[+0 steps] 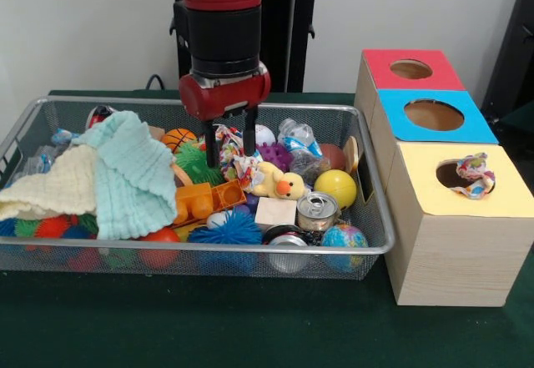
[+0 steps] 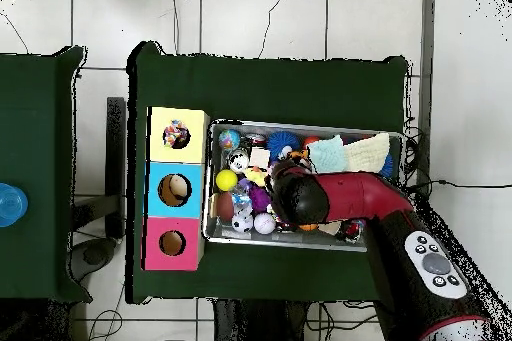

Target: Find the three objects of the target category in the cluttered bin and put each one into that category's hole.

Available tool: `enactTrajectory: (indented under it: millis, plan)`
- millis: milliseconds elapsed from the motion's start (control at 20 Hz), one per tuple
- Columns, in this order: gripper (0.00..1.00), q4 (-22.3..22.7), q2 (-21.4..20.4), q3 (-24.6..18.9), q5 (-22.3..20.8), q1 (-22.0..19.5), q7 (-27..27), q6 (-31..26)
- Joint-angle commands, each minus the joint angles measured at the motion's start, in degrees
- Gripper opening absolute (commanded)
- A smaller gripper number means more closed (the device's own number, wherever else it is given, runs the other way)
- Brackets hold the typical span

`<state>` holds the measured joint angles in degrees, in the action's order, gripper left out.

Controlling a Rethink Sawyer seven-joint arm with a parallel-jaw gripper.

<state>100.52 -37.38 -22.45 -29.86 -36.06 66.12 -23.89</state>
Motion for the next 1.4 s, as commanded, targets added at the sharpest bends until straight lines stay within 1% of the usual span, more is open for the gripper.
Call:
enactTrajectory:
  millis: [50,350,550,700,1150,1200,1350,1400]
  plan:
    - [1.0,3.04,2.12,-0.76,1.98,-1.8,4.97,-3.73]
    - [1.0,2.97,2.58,0.08,1.89,-1.97,4.71,-5.18]
    - [1.0,2.84,3.82,-0.44,1.55,-2.0,5.01,-3.3]
    - [1.0,2.21,5.77,-1.39,1.37,-2.24,5.14,-1.11]
    - [1.0,0.26,8.63,-2.0,-0.52,-2.54,3.97,1.76]
    - [0.0,0.34,8.84,-2.79,-0.82,-2.96,3.36,2.41]
    - [0.0,-0.48,9.34,-1.65,0.19,-2.91,4.74,1.56]
    - [0.0,-0.96,8.85,-1.84,-0.48,-2.89,2.93,0.02]
